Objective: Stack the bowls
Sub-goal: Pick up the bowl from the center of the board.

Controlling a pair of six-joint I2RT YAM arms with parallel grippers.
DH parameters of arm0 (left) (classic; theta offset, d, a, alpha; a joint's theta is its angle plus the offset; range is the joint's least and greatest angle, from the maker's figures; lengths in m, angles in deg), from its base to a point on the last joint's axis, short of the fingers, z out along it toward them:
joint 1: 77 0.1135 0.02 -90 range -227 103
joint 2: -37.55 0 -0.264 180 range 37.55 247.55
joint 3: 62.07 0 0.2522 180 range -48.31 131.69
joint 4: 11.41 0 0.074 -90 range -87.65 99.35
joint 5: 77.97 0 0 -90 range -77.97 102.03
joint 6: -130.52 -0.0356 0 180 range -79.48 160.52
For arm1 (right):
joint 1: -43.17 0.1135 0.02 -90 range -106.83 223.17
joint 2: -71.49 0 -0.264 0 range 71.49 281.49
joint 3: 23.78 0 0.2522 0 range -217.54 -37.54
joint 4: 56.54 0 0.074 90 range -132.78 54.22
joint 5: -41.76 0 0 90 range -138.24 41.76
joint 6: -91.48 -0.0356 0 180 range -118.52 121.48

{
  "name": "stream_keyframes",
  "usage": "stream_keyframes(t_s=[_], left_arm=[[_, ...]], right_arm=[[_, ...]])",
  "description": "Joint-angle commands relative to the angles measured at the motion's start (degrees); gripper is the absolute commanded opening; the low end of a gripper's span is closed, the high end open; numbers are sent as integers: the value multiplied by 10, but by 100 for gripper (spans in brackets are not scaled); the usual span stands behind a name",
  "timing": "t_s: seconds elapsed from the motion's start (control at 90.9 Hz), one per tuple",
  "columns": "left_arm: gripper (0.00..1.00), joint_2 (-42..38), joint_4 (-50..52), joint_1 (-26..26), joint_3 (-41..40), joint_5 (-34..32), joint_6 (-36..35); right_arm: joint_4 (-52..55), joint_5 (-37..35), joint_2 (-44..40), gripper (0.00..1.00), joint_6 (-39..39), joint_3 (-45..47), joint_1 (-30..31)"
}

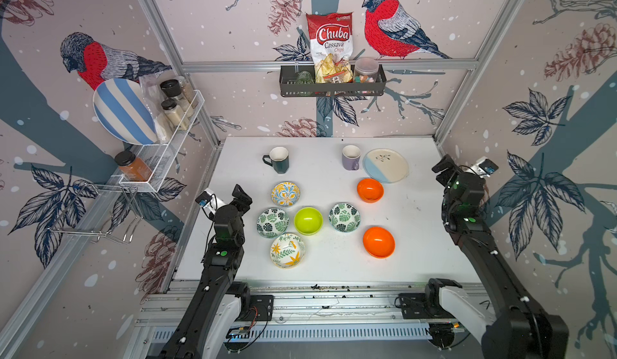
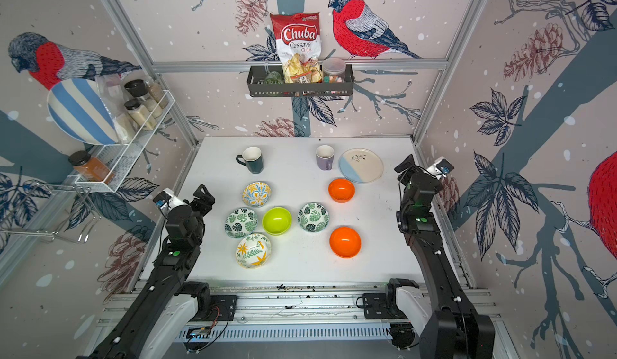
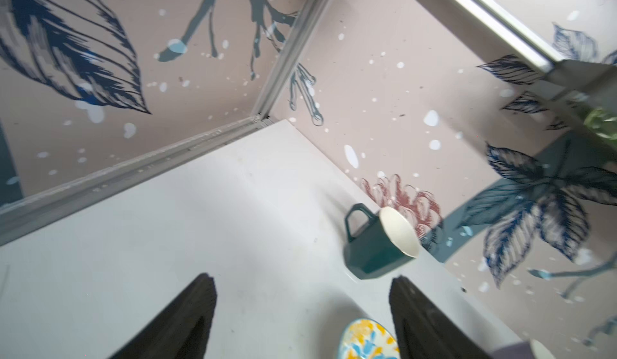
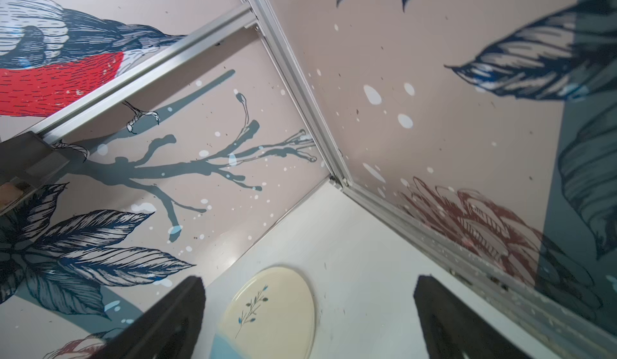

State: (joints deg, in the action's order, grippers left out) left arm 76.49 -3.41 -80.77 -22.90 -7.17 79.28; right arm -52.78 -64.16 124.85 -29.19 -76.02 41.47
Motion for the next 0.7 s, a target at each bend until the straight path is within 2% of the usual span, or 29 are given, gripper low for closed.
stream_keyframes(t_s=[0.0, 0.088, 0.187, 0.264, 0.352, 0.473, 0.605, 0.693], left_arm=[[96, 5, 248, 0, 71, 94, 35], [97, 37, 395, 0, 140, 111, 57], [96, 76, 489, 0, 189, 156, 57], [93, 102, 528, -1, 205, 190, 41], [85, 123, 565, -2, 211, 170, 36], [70, 156, 579, -2, 212, 153, 37], [69, 201, 593, -6, 215, 141, 35], [62, 230, 595, -12, 214, 133, 39]], right_arm=[[128, 150, -36, 99, -39, -30, 45], [258, 77, -43, 98, -10, -87, 140], [346, 19, -32, 96, 10, -122, 239], [404, 3, -6, 94, 14, -145, 290], [447, -24, 29, 92, 17, -165, 345], [475, -77, 68, 90, 23, -180, 398], [484, -64, 95, 90, 26, -179, 408], [491, -58, 101, 90, 26, -180, 409]])
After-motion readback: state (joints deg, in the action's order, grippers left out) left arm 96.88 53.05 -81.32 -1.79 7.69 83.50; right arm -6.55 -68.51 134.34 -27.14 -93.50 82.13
